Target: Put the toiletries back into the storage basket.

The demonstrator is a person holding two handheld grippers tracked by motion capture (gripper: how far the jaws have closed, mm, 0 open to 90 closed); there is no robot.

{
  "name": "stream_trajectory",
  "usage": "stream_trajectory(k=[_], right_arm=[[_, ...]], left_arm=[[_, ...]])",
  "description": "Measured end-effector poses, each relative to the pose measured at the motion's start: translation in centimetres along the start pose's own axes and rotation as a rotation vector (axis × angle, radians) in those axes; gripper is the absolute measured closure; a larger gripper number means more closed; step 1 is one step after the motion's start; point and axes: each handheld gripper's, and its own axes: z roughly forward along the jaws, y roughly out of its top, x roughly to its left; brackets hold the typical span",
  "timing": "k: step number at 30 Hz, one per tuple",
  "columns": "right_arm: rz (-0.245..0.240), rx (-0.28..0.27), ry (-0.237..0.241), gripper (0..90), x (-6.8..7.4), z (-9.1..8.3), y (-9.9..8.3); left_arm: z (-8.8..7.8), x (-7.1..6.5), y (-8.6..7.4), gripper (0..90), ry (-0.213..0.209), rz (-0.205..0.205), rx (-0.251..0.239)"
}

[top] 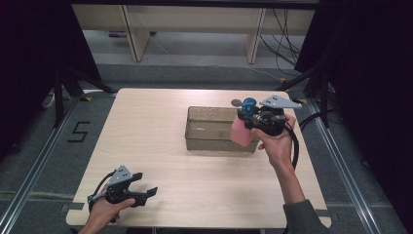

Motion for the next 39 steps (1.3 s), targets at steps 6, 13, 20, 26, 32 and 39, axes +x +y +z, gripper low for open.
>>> stream_trajectory(k=[6, 13, 20, 26, 32, 39], right_arm=[[0.001, -0.011, -0.016, 53.4, -1.0, 1.1, 0.1], [0.025, 0.005, -0.037, 53.4, -2.1, 3.0, -0.3], [0.053, 0.021, -0.06, 53.4, -2.9, 4.2, -0.9], [0.056, 0.041, -0.067, 53.4, -3.5, 5.1, -1.5], [0.041, 0.036, -0.067, 53.4, -3.9, 5.8, -2.2], [0.072, 0.064, -0.085, 53.3, -4.2, 6.5, -3.4]], left_arm=[[0.0, 0.0, 0.0, 15.9, -0.002, 0.001, -0.002], [-0.1, 0.1, 0.0, 15.9, -0.002, 0.008, 0.007], [0.0, 0.1, 0.0, 15.9, -0.004, 0.007, 0.005], [-0.1, 0.1, 0.0, 16.0, -0.004, 0.007, 0.005], [-0.1, 0.1, 0.0, 15.9, -0.002, 0.01, 0.009], [-0.1, 0.1, 0.0, 15.9, -0.004, 0.007, 0.006]])
